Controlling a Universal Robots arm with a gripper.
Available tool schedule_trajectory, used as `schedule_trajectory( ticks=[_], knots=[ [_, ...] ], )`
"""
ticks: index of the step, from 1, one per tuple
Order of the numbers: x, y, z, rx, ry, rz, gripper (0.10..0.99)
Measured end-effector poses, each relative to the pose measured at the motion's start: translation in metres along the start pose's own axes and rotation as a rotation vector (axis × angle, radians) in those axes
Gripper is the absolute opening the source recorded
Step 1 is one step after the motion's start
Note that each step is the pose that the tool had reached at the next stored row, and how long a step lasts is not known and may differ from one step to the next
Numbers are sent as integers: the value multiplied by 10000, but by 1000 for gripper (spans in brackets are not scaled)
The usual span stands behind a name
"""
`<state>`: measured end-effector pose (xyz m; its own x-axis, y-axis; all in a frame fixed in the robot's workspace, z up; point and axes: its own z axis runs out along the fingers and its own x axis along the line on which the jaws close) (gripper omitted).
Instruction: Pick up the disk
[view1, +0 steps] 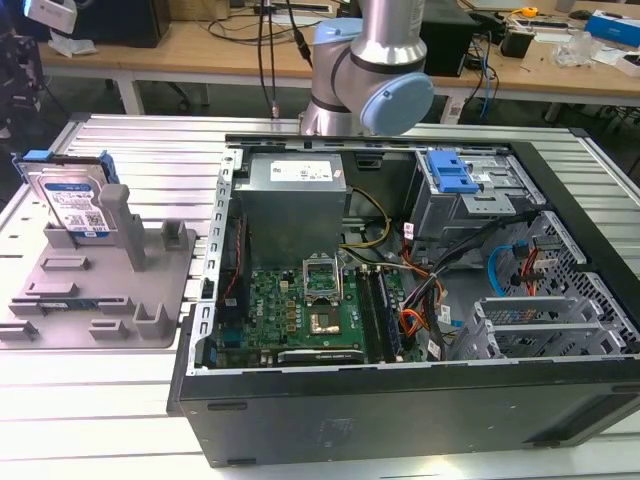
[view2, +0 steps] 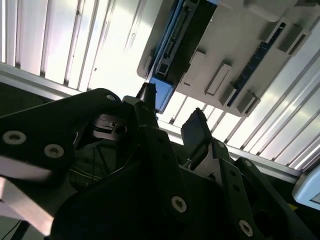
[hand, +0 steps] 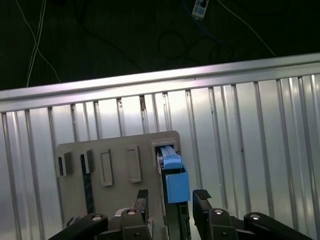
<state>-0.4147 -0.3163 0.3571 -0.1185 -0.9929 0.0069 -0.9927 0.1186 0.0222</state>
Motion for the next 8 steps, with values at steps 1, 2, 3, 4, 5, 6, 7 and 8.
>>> schedule_trajectory(
  ticks=[1, 2, 3, 4, 5, 6, 7, 8],
  knots=[
    [0, 11, 0, 3, 13, -5, 482],
    [0, 11, 0, 3, 13, -6, 482],
    [0, 11, 0, 3, 13, -7, 482],
    [-5, 13, 0, 4, 13, -6, 482],
    [-17, 14, 0, 3, 14, -9, 482],
    [-35, 15, 3, 6, 14, -15, 482],
    [-51, 18, 8, 11, 18, -23, 482],
    [-51, 17, 16, 14, 27, -35, 482]
  ],
)
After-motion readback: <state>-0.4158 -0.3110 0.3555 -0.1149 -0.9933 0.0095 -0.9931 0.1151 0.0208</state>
